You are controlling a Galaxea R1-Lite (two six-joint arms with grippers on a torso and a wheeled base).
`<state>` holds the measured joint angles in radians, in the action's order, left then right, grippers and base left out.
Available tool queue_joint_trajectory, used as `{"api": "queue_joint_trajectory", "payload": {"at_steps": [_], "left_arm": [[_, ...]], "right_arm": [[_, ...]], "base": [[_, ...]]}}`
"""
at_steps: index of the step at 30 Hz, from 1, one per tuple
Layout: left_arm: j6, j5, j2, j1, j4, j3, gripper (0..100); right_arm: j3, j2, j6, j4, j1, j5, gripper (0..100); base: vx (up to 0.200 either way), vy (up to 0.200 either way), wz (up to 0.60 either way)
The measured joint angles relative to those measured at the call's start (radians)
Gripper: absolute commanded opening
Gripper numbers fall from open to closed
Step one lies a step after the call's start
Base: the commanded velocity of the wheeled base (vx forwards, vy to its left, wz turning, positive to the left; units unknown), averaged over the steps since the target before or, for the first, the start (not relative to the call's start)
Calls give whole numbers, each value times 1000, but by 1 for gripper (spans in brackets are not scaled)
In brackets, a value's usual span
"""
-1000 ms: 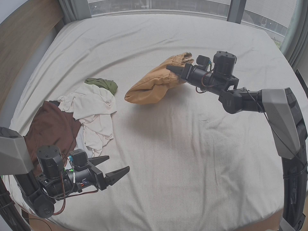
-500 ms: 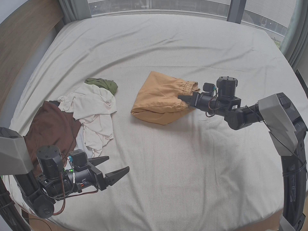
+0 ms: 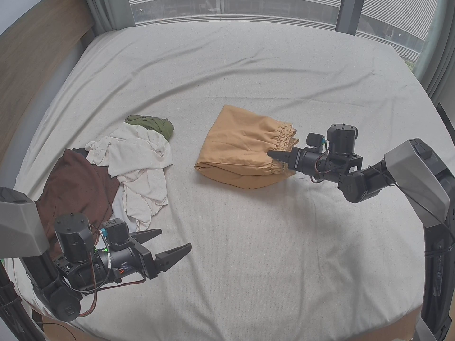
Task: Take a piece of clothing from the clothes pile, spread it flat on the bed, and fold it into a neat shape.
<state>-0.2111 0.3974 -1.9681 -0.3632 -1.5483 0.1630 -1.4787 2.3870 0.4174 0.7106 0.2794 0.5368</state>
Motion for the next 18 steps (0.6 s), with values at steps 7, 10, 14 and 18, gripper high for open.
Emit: {"api": "queue_joint_trajectory", "payload": {"at_steps": [7,10,14,18], "left_arm": [[-13,0,1,1,0,4,100],[-32,0,9,1,0,7,100],[-82,16,50,-2,1,16,100],[-100,35,97,-5,3,16,100]], "right_arm": [[106,-42,-32,30,6,-42,100],[190,-84,-38,49,6,-45,100],[387,-229,-54,98,10,-47,100],[491,-347,-70,109,15,-47,100]], "base": [[0,0,0],[0,0,0],[0,0,0],[0,0,0]]}}
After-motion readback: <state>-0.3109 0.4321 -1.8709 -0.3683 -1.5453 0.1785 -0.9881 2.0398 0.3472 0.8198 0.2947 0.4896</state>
